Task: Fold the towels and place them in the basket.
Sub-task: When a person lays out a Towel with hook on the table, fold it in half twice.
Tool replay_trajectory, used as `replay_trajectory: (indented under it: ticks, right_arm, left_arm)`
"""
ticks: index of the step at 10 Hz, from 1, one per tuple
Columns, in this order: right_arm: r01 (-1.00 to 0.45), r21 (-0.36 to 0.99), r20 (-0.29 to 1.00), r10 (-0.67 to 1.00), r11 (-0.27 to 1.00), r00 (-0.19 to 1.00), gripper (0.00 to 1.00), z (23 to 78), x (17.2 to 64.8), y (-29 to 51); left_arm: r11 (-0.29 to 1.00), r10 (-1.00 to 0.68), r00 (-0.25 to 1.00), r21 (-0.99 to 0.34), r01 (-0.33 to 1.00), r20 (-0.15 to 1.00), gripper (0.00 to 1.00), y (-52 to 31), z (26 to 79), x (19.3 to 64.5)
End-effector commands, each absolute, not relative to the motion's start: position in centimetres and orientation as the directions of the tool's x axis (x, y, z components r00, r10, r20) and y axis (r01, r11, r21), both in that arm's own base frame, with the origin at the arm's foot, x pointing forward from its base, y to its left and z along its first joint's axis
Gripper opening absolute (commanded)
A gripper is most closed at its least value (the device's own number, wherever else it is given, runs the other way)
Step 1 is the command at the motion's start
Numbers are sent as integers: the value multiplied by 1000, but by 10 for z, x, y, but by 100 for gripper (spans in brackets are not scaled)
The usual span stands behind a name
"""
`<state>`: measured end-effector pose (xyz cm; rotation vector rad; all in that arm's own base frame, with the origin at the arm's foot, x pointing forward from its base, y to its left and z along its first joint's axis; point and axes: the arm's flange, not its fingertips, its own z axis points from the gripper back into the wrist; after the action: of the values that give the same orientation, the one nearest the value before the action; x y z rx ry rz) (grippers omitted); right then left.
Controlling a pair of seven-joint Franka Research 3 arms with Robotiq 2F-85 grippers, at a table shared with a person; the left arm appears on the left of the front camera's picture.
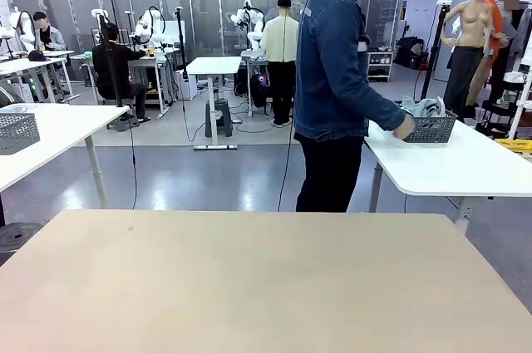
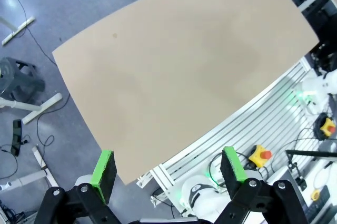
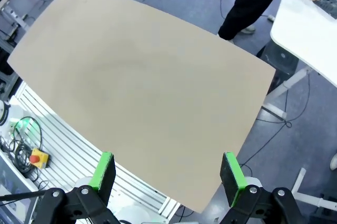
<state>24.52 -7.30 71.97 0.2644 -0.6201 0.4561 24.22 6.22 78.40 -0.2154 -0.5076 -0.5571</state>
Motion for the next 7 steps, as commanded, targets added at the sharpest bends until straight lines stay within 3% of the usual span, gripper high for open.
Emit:
replay_trajectory:
  ticks: [1, 7]
  right_arm:
    - [-453, 89, 597, 317, 887, 737, 100, 711, 241, -85]
    - [-466, 100, 607, 316, 879, 729, 100, 718, 244, -78]
  left_arm:
    - [834, -449, 726, -48, 550, 521, 100, 52, 785, 240]
    - [830, -455, 729, -53, 555, 512, 100, 58, 785, 242]
